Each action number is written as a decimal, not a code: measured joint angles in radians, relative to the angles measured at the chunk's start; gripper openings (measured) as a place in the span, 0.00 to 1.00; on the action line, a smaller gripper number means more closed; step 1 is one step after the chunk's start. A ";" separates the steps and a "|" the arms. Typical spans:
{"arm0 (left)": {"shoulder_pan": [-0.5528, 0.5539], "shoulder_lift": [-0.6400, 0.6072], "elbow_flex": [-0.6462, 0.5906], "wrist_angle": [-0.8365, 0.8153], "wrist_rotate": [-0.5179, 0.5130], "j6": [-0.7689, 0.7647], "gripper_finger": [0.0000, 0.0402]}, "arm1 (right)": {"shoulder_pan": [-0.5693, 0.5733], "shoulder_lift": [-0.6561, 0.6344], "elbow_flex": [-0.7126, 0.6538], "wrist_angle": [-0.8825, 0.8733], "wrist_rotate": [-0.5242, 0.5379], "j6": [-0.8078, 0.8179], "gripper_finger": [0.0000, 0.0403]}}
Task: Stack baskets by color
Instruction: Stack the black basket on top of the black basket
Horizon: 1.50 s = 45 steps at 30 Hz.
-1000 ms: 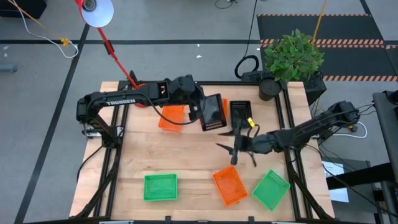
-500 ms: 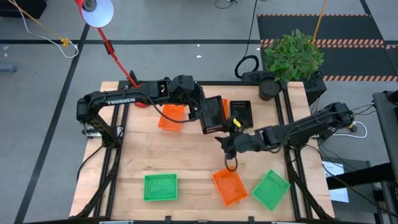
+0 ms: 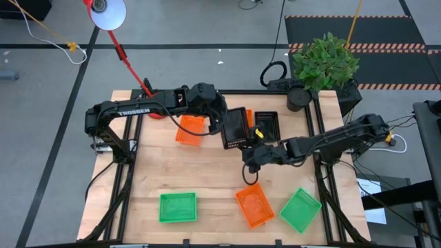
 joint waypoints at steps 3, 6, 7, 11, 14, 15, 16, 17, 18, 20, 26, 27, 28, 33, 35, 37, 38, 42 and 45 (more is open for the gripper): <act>0.001 0.000 0.000 0.002 0.019 -0.001 0.06 | 0.000 0.000 0.000 -0.003 -0.003 -0.003 0.04; 0.000 0.000 0.000 0.001 0.026 -0.015 0.03 | 0.000 0.000 0.000 -0.003 -0.003 -0.005 0.02; 0.000 0.000 0.000 0.000 0.027 -0.016 0.03 | 0.001 0.000 0.000 -0.003 -0.003 -0.005 0.03; -0.005 0.000 0.000 0.010 0.025 -0.040 0.11 | 0.003 0.000 0.000 -0.004 -0.001 0.000 0.03; -0.025 0.000 0.000 0.026 0.008 -0.049 0.28 | 0.016 0.000 0.000 -0.005 0.001 0.010 0.01; -0.035 0.001 0.000 0.037 -0.017 -0.054 0.34 | 0.020 0.000 0.000 -0.008 0.001 0.018 0.01; -0.045 0.001 0.000 0.043 -0.045 -0.063 0.40 | 0.025 -0.001 0.000 -0.015 0.001 0.027 0.01; -0.054 -0.005 0.000 0.046 -0.075 -0.072 0.45 | 0.029 -0.001 0.000 -0.024 0.001 0.037 0.01; -0.062 -0.016 0.000 0.043 -0.104 -0.084 0.50 | 0.034 -0.001 0.000 -0.032 0.001 0.049 0.01; -0.081 -0.033 0.000 0.053 -0.157 -0.095 0.57 | 0.044 -0.002 0.000 -0.057 0.003 0.071 0.01; -0.151 -0.117 -0.003 -0.022 -0.275 -0.136 0.63 | 0.080 -0.047 0.000 -0.194 0.001 0.179 0.01; -0.164 -0.130 -0.010 -0.041 -0.288 -0.143 0.62 | 0.085 -0.061 -0.001 -0.222 0.000 0.196 0.01; -0.181 -0.136 -0.015 -0.043 -0.305 -0.150 0.60 | 0.088 -0.075 -0.001 -0.236 0.002 0.213 0.01; -0.245 -0.166 -0.087 -0.060 -0.355 -0.185 0.51 | 0.112 -0.172 -0.001 -0.354 0.001 0.258 0.01; -0.261 -0.174 -0.124 -0.071 -0.355 -0.202 0.47 | 0.117 -0.213 -0.001 -0.403 0.001 0.265 0.01; -0.277 -0.181 -0.168 -0.054 -0.357 -0.213 0.44 | 0.120 -0.255 -0.001 -0.436 0.001 0.264 0.01; -0.282 -0.182 -0.189 -0.021 -0.358 -0.216 0.42 | 0.120 -0.276 -0.001 -0.459 0.002 0.264 0.01; -0.294 -0.180 -0.274 0.060 -0.357 -0.218 0.38 | 0.118 -0.352 -0.001 -0.519 0.002 0.264 0.01; -0.295 -0.182 -0.307 0.113 -0.343 -0.199 0.37 | 0.118 -0.408 -0.025 -0.522 0.002 0.252 0.01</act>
